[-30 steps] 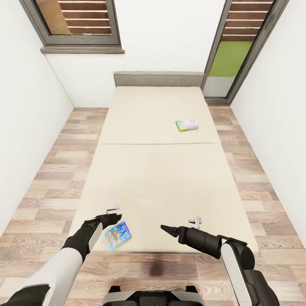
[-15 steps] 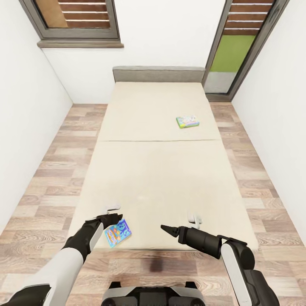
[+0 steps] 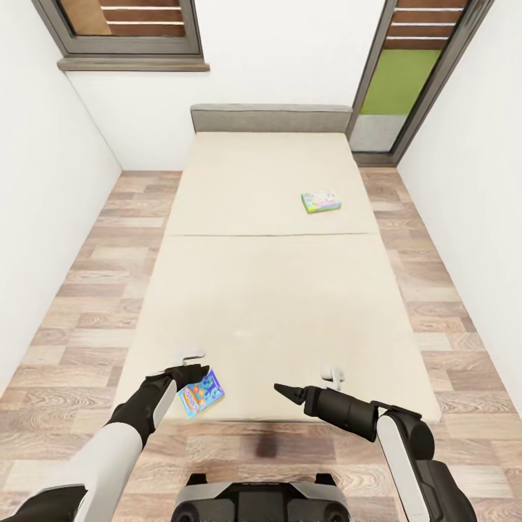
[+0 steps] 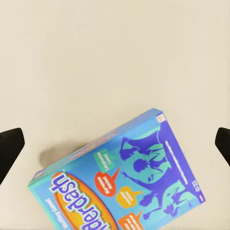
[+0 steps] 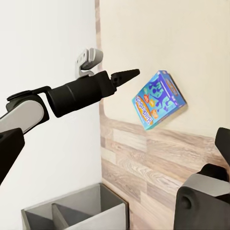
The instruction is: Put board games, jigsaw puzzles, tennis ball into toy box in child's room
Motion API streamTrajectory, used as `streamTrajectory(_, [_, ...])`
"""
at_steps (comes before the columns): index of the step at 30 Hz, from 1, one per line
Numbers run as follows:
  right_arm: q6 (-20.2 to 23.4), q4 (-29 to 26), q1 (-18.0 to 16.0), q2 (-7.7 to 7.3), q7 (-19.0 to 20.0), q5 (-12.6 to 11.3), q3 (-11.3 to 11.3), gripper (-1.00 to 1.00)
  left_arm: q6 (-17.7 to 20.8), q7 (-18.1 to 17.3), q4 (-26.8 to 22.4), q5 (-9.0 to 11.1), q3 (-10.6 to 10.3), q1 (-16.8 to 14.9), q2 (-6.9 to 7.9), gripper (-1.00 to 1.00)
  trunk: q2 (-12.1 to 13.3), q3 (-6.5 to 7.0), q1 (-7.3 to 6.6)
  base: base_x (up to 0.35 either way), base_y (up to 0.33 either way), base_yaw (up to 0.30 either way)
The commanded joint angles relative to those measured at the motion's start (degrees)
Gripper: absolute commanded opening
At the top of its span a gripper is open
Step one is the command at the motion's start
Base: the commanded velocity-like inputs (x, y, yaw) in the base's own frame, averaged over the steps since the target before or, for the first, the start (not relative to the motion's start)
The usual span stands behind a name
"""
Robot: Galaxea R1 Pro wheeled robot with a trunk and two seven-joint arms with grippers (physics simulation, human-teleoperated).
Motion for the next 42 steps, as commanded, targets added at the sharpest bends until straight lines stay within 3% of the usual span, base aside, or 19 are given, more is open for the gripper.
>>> streamTrajectory(1, [0.3, 0.0, 0.0, 0.06, 0.4, 0.2, -0.1, 1.00, 0.4, -0.3, -0.1, 0.1, 0.5, 0.0, -0.08, 1.00, -0.1, -0.17, 0.03, 0.000, 0.000, 0.000])
streamTrajectory(23, [-0.2, -0.1, 0.0, -0.29, 0.9, 0.1, -0.2, 1.00, 0.3, -0.3, -0.1, 0.1, 0.7, 0.0, -0.13, 1.00, -0.1, -2.23, 0.03, 0.000, 0.000, 0.000])
streamTrajectory(33, [-1.3, 0.0, -0.1, -2.07, 1.2, 0.0, -0.1, 1.00, 1.0, -0.3, -3.4, 0.1, 0.7, -0.3, -1.95, 1.00, -0.1, -3.17, 0.03, 0.000, 0.000, 0.000])
streamTrajectory(42, [-1.5, 0.0, -0.1, -2.49, 1.0, 0.1, -0.1, 1.00, 1.5, -0.2, -5.4, 0.0, 0.7, -0.6, -2.47, 1.00, -0.1, -4.02, 0.03, 0.000, 0.000, 0.000])
